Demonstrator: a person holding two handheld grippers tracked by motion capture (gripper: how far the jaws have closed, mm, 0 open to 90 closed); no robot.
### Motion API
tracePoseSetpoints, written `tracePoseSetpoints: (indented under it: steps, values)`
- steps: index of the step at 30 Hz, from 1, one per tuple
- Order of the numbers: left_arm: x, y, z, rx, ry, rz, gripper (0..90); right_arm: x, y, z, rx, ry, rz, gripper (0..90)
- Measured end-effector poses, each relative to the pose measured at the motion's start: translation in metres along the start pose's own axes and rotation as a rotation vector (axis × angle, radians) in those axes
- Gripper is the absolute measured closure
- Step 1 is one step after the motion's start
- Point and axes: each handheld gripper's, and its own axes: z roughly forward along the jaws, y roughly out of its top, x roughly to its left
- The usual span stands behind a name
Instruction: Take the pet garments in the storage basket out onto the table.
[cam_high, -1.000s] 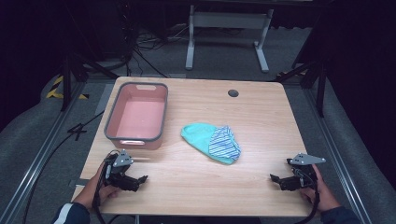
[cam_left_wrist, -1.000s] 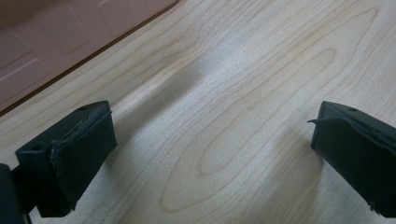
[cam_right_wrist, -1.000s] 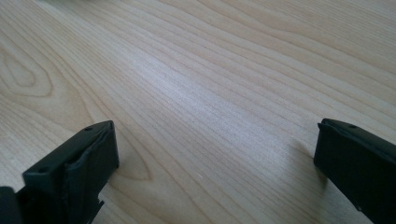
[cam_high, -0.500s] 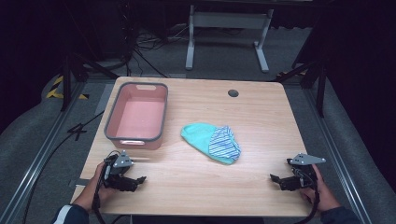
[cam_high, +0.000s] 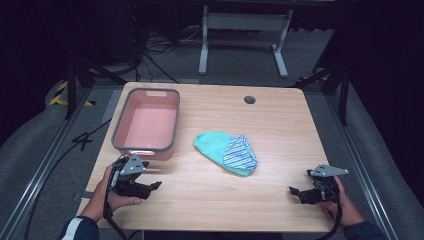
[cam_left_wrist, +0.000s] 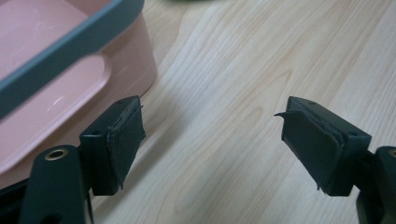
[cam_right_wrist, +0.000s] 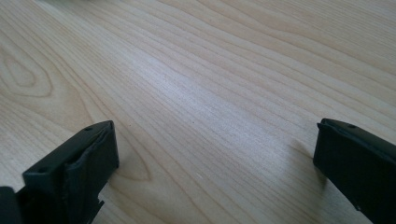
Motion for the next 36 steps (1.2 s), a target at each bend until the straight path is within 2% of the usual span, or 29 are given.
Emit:
tracePoseSetpoints:
  steps: [2,4,8,10,14,16,19,20,22,28,32,34,36]
  values:
    - [-0.001,0.007,0.002,0.009,-0.003,0.021,22.2,0.0,0.0,0.0,0.0,0.0,0.0,0.4]
    - [-0.002,0.017,0.005,0.008,-0.036,0.021,23.4,0.0,0.0,0.0,0.0,0.0,0.0,0.4]
    - [-0.01,0.045,0.017,0.008,-0.086,0.046,22.1,0.0,0.0,0.0,0.0,0.0,0.0,0.4]
    - [-0.014,0.061,0.028,0.025,-0.119,0.064,18.0,0.0,0.0,0.0,0.0,0.0,0.0,0.4]
    - [-0.025,0.093,0.052,0.046,-0.157,0.132,16.5,0.0,0.0,0.0,0.001,-0.001,-0.004,0.7]
    - [-0.03,0.108,0.066,0.062,-0.181,0.146,16.1,0.0,0.0,0.0,0.0,0.0,-0.005,0.7]
    - [-0.037,0.129,0.088,0.114,-0.197,0.18,16.2,0.0,0.0,0.0,0.001,0.001,-0.007,0.7]
    - [-0.039,0.135,0.095,0.125,-0.21,0.18,15.8,0.0,0.0,-0.001,0.001,0.0,-0.008,0.7]
    - [-0.041,0.146,0.108,0.14,-0.208,0.198,16.0,0.0,-0.001,-0.001,0.001,0.001,-0.007,0.7]
    - [-0.042,0.166,0.146,0.189,-0.205,0.182,16.0,0.0,-0.001,-0.001,0.001,0.001,-0.007,0.7]
    - [-0.036,0.17,0.171,0.236,-0.163,0.166,16.2,0.0,-0.001,-0.001,0.001,0.002,-0.007,0.8]
    - [-0.031,0.169,0.182,0.259,-0.166,0.109,16.4,0.0,-0.001,-0.001,0.001,0.002,-0.007,0.7]
    - [-0.025,0.166,0.192,0.278,-0.17,0.08,15.8,0.0,-0.001,-0.001,0.001,0.002,-0.008,0.7]
